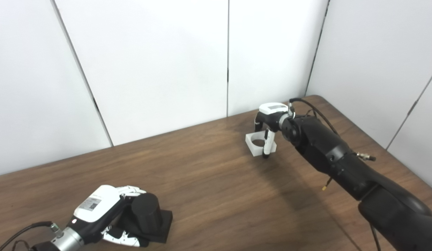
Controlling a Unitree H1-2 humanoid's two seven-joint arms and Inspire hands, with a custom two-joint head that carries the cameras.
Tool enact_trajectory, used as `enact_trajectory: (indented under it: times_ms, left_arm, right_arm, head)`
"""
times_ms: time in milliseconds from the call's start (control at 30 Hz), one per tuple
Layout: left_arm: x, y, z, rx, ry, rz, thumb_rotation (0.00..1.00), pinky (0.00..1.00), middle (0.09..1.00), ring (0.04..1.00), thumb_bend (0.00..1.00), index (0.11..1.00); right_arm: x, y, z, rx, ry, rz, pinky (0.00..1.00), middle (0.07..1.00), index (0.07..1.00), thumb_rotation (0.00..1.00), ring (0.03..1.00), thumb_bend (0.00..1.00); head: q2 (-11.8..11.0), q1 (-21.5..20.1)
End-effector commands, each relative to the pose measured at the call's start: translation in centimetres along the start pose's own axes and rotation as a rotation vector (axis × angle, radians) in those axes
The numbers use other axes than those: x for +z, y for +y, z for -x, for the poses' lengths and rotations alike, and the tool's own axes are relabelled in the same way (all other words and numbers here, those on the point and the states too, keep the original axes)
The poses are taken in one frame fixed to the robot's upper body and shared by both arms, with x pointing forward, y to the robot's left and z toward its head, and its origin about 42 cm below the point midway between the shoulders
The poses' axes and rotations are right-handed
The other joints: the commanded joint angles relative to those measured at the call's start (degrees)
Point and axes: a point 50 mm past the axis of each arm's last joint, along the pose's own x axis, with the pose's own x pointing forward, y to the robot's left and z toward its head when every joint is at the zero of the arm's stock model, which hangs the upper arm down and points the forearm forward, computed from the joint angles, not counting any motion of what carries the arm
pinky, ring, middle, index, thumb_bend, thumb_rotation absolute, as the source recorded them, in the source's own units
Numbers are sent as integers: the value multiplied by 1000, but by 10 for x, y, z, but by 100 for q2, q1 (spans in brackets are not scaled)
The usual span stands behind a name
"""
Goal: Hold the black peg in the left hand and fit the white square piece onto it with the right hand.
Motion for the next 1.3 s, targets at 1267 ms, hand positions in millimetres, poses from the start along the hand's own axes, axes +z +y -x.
enact_trajectory:
  times_ms: [1267]
  left_arm:
    - [11, -50, -21, -172, 114, 109, 67, 713, 777, 834, 523, 488]
  right_arm:
    - [72, -61, 95, -146, -693, -145, 737, 791, 480, 122, 847, 516]
  head:
    - [868, 2894]
